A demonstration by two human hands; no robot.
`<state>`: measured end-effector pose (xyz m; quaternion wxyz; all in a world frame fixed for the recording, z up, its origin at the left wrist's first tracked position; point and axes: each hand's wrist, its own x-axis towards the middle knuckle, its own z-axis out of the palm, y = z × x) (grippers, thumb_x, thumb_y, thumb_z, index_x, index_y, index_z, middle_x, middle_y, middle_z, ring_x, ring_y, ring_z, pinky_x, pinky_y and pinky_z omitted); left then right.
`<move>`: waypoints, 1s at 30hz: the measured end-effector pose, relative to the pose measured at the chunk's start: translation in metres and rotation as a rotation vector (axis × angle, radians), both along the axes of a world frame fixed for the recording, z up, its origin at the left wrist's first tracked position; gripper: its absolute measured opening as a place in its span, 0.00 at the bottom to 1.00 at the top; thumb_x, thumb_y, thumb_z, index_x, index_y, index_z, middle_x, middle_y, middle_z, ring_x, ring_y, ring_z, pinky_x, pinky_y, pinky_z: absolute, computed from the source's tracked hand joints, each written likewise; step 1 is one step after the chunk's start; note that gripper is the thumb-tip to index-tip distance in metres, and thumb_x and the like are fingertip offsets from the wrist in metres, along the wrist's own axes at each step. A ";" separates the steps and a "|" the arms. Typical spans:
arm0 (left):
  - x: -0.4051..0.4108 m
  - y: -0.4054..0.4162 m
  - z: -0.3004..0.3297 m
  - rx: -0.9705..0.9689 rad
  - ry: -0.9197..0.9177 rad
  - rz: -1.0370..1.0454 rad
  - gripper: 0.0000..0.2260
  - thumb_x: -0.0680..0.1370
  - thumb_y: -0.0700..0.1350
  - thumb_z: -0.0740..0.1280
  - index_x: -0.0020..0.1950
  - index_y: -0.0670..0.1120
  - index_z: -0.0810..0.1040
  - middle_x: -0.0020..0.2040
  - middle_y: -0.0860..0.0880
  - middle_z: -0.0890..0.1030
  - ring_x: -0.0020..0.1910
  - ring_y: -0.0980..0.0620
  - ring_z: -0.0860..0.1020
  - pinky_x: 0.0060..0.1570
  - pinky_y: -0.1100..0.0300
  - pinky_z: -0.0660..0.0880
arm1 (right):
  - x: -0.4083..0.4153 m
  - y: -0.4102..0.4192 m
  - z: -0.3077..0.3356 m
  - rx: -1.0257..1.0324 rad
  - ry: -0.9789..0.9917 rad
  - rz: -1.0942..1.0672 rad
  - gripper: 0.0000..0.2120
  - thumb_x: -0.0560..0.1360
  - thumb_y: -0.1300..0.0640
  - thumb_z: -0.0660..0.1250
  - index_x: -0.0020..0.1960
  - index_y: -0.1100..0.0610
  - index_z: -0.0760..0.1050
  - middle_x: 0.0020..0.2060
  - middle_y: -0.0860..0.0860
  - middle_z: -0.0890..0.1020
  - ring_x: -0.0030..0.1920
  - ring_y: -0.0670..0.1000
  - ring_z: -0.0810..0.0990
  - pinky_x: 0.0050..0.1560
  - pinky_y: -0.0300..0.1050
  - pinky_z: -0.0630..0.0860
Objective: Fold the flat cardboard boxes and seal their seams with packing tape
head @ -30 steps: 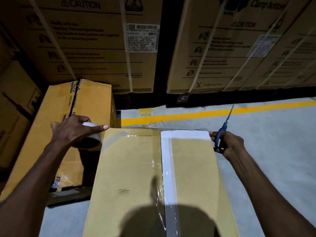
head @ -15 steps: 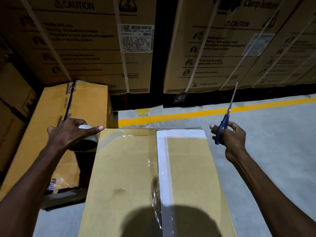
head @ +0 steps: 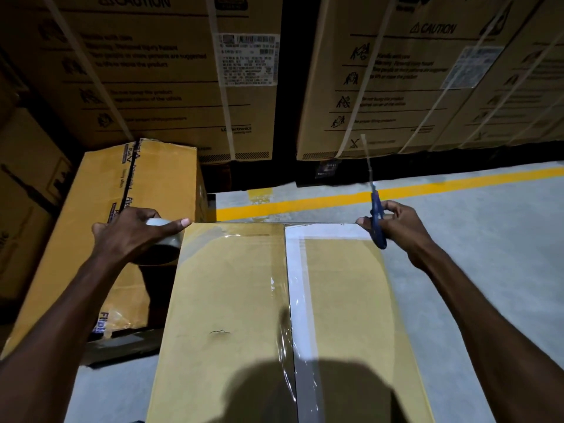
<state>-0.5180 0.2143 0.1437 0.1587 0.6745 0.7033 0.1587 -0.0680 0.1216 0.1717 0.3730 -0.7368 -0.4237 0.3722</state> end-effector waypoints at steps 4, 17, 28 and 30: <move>0.000 -0.002 0.000 0.015 0.008 0.015 0.30 0.68 0.72 0.65 0.36 0.44 0.80 0.33 0.45 0.81 0.39 0.48 0.75 0.52 0.49 0.55 | -0.027 0.014 0.007 0.060 -0.058 0.117 0.13 0.69 0.63 0.79 0.47 0.57 0.76 0.37 0.53 0.86 0.35 0.49 0.83 0.34 0.40 0.78; -0.007 0.000 -0.016 -0.031 -0.009 0.031 0.34 0.67 0.78 0.60 0.45 0.47 0.80 0.38 0.47 0.80 0.51 0.41 0.78 0.63 0.41 0.59 | -0.070 0.036 0.016 0.021 -0.358 0.300 0.16 0.64 0.50 0.78 0.48 0.49 0.77 0.41 0.51 0.84 0.44 0.56 0.84 0.44 0.60 0.83; -0.002 -0.003 -0.008 -0.021 -0.010 0.019 0.41 0.66 0.78 0.57 0.53 0.44 0.82 0.45 0.45 0.83 0.52 0.43 0.78 0.63 0.43 0.61 | -0.119 0.054 0.028 -0.056 -0.322 0.458 0.08 0.73 0.59 0.75 0.47 0.51 0.77 0.39 0.51 0.85 0.44 0.52 0.86 0.42 0.52 0.80; 0.000 -0.004 -0.008 -0.032 -0.003 0.015 0.41 0.64 0.79 0.56 0.52 0.45 0.82 0.45 0.46 0.82 0.51 0.44 0.78 0.61 0.44 0.61 | -0.138 0.055 0.022 -0.027 -0.220 0.467 0.09 0.73 0.60 0.76 0.48 0.52 0.77 0.42 0.52 0.86 0.46 0.51 0.87 0.47 0.54 0.82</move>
